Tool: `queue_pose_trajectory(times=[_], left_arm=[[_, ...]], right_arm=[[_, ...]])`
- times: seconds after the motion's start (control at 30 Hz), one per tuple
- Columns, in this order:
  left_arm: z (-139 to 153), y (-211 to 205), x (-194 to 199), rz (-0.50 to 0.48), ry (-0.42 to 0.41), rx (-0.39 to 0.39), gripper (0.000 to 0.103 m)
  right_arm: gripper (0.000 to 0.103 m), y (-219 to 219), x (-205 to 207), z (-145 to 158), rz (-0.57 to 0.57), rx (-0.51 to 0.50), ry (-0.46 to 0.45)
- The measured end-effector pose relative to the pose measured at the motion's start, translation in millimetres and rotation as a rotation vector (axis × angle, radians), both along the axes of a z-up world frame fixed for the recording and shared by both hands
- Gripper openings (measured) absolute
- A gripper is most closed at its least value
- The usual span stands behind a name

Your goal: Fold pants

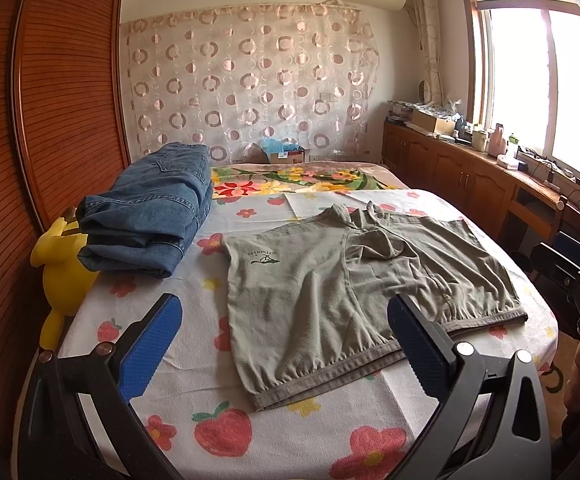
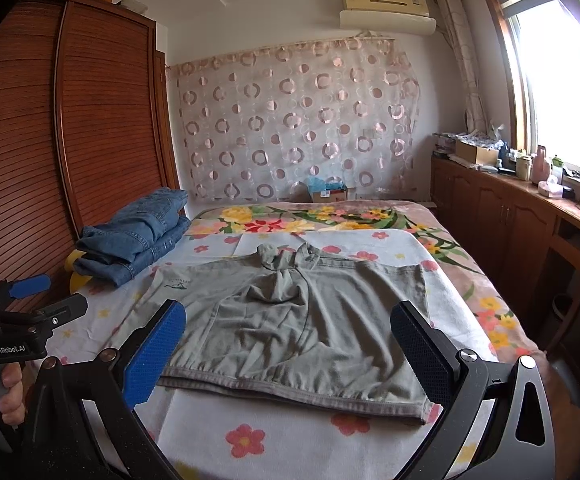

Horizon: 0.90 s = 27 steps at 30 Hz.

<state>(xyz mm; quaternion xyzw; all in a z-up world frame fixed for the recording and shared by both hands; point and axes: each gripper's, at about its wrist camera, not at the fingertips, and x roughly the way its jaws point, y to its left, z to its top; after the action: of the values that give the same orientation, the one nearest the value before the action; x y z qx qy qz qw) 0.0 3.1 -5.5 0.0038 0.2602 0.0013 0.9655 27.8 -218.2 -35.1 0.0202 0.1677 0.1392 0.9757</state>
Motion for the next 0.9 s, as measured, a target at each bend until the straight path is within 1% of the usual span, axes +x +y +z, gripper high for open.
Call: queue_pose_trajectory(times=[0.9], left_arm=[[-0.3,-2.6,-0.2,0.001,0.002,-0.001,0.103]], right_arm=[[0.102,0.1,0.0,1.2,0.0,0.001,-0.001]])
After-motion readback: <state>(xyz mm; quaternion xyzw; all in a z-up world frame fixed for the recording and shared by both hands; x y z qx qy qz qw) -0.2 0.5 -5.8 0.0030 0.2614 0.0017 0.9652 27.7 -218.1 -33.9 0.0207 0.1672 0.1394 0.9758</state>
